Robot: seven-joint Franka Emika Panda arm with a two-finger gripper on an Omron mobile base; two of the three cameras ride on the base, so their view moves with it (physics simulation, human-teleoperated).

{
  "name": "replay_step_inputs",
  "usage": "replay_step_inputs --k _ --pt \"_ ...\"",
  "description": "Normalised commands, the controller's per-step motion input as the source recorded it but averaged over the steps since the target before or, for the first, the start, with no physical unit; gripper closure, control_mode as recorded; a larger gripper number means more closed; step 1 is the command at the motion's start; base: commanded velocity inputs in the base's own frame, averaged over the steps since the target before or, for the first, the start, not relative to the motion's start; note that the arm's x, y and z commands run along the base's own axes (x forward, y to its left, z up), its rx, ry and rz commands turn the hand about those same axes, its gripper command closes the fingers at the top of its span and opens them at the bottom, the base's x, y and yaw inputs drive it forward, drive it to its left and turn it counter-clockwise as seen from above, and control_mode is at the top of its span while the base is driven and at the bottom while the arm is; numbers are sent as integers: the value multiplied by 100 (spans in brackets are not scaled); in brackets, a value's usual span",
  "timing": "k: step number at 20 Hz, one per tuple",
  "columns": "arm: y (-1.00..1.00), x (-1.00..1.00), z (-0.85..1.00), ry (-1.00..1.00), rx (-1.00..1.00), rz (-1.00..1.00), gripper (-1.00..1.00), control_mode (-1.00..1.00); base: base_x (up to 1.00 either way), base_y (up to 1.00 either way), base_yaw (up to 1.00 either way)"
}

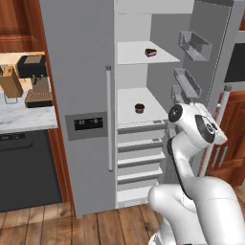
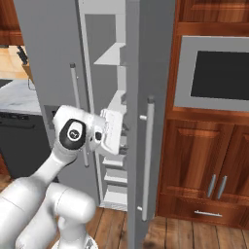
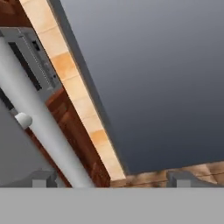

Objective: Take the cake and cupcake from the fridge and place them on the empty tray on the dining counter.

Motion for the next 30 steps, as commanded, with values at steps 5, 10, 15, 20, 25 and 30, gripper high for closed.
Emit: replay_step_inputs --k 5,10,15,20,25,30 --pt "-100 -38 -1 0 0 -28 -100 -100 0 0 0" --pt "-100 0 0 1 0 -32 -100 -100 0 0 0" --pt "9 -77 48 -10 -4 10 -100 -100 0 0 0" --pt "41 -100 100 8 -18 47 -100 -100 0 0 0" --pt "57 -78 98 20 -14 64 -100 -100 0 0 0" --pt "97 -4 65 24 9 49 -100 -100 0 0 0"
